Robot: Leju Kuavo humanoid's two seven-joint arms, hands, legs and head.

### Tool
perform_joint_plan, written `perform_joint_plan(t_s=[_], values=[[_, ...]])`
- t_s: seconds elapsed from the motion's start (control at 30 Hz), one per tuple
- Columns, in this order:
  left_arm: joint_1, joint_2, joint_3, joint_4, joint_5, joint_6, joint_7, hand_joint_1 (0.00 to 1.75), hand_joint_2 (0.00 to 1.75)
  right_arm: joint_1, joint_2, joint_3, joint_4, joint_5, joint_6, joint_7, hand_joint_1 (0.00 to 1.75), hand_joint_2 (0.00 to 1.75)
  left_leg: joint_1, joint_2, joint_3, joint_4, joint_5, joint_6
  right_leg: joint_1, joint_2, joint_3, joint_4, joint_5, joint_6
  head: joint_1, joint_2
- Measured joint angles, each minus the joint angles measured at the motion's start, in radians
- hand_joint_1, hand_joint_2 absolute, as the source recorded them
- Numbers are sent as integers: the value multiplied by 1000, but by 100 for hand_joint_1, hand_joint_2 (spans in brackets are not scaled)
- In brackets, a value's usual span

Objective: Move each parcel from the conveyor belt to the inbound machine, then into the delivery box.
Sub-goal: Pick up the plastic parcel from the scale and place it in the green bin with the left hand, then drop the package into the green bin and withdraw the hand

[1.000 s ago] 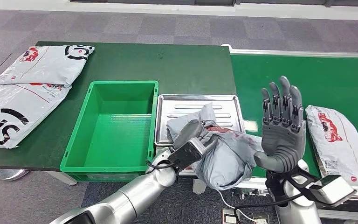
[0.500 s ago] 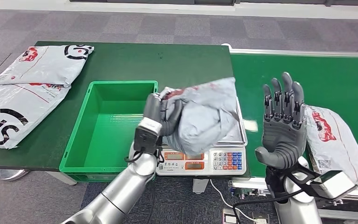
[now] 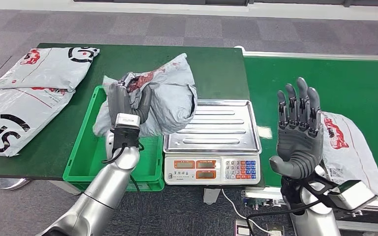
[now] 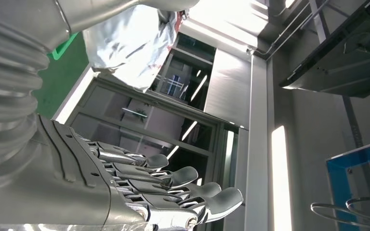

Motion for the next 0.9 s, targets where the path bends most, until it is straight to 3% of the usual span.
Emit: perform_joint_plan(t_s=[0.2,0.37,0.57,0.7,0.8,0.9], values=[[-59,4,84,68,-181,1,35,175,175,-14,0,0,0,-2,7,0,0,175,0,0,0,0,0,0,0,0,0,0,0,0,0,0],[-135,12,145,182,-312,-66,215,175,175,-27,-5,0,4,2,14,0,0,175,0,0,0,0,1,-1,0,-1,0,0,0,0,0,0],[-179,21,162,292,-354,-118,313,172,175,-29,-12,0,4,5,16,0,0,175,0,0,0,0,1,-1,0,0,0,0,0,0,0,0],[-211,28,169,400,-407,-206,458,0,175,-32,-17,0,8,11,23,0,0,175,0,0,-1,0,1,-1,0,0,-1,0,0,0,0,0],[-223,33,171,471,-428,-291,539,0,175,-39,-21,0,17,16,35,0,0,175,0,0,0,0,1,-1,0,0,-1,0,0,0,0,0],[-225,35,185,516,-395,-360,555,0,175,-33,-23,0,22,26,50,0,0,175,0,0,0,0,1,-1,0,0,-1,0,0,0,0,0]])
